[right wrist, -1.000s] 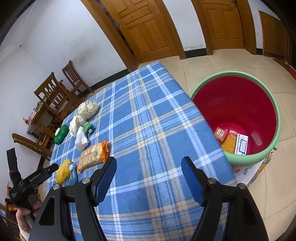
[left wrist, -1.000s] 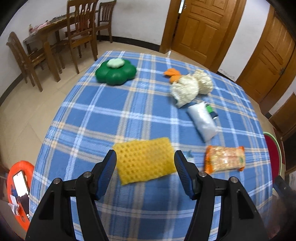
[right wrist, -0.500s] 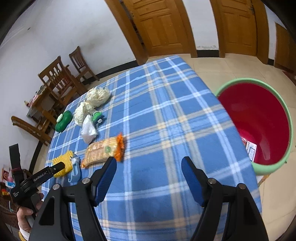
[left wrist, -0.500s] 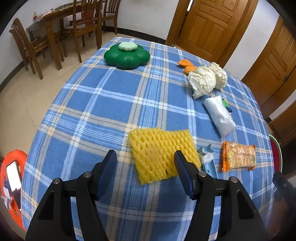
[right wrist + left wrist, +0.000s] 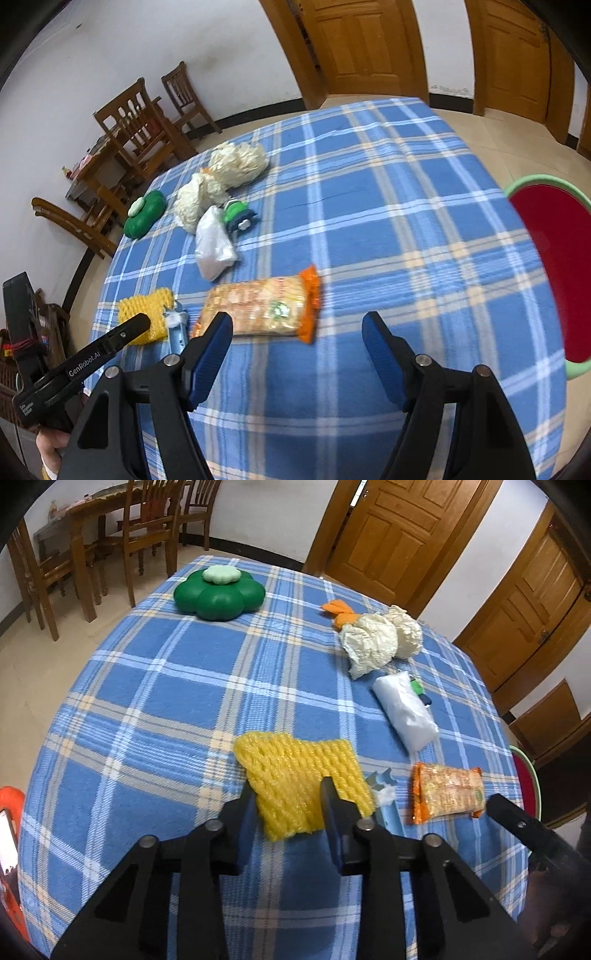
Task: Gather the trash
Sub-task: 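Grasp the yellow foam net with the left tool while the right grasps the bread bag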
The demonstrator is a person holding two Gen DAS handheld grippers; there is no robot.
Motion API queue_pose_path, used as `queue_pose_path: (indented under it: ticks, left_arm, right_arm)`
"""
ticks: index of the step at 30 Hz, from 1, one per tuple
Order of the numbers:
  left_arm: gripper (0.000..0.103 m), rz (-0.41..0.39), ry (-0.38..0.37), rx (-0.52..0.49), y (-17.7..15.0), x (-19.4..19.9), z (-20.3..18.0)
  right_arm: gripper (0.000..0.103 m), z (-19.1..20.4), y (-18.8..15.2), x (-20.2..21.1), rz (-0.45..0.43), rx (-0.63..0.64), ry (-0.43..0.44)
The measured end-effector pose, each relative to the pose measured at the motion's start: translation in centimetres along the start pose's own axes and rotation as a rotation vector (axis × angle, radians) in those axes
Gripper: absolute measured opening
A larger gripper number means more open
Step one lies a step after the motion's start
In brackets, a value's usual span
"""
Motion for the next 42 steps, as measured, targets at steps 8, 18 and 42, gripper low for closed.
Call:
queue_pose_path:
  ticks: [8, 18, 42]
  left_arm:
    - [0.013, -0.017, -0.035, -0.005, 0.2, 0.8, 0.1]
    - [0.013, -0.068, -0.023, 0.058, 1.3, 2.3, 2.9]
    - [0.013, -0.065, -0.053, 0.068, 0.9, 2.9, 3.3]
  right_arm:
    - [0.084, 2.1, 0.4, -1.8, 0.031, 0.045, -0.003]
    - [0.093, 4.4, 0.4, -3.6, 0.05, 0.131, -0.092]
    - [0.09, 4.5, -0.2, -3.9, 0.017, 0.192, -0.18]
Point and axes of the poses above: each gripper's, at about its wrist camera, not at the fingertips, and x roughly against the way its jaws point, z to its left, y to its top, the point moved 5 cm from there along -x, roughly the way its jaws point, and after that the axes turned 7 degrees about x, right-handed, at the moved point
